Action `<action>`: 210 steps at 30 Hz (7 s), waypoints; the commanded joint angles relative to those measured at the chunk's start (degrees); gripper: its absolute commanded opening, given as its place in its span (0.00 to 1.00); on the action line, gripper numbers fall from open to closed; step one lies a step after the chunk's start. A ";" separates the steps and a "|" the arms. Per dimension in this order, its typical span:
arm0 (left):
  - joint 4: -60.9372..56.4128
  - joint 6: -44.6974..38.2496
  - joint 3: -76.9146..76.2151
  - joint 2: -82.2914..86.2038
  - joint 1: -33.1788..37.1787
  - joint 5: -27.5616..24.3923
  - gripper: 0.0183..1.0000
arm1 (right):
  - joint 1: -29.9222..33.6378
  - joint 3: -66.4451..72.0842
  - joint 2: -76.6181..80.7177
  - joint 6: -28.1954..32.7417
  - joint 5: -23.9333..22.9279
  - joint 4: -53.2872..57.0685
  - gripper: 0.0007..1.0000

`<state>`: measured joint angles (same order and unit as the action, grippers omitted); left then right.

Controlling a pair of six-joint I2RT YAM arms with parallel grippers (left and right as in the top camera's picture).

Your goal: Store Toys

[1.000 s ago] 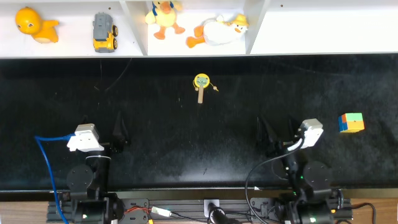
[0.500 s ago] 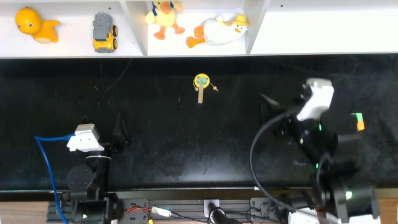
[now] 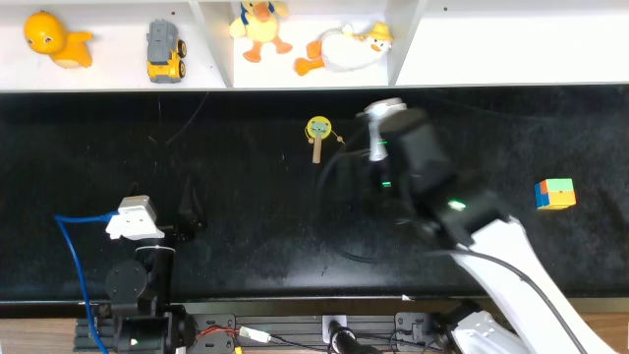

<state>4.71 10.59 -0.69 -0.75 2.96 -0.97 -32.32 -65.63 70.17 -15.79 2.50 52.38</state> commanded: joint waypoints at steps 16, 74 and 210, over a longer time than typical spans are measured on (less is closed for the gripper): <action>0.13 0.17 0.22 0.63 -0.46 0.66 1.00 | -4.39 -1.73 18.93 -4.44 3.80 -13.70 1.00; 0.13 0.20 0.22 0.63 -0.46 0.66 1.00 | -3.89 -28.37 54.75 -12.94 -3.52 6.19 0.09; 0.13 0.17 0.22 0.63 -0.46 0.66 1.00 | 78.44 1.77 9.29 -18.36 -10.27 11.13 0.99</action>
<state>4.71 10.59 -0.69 -0.73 2.96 -0.80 46.02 -66.06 78.59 -34.50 -8.01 66.46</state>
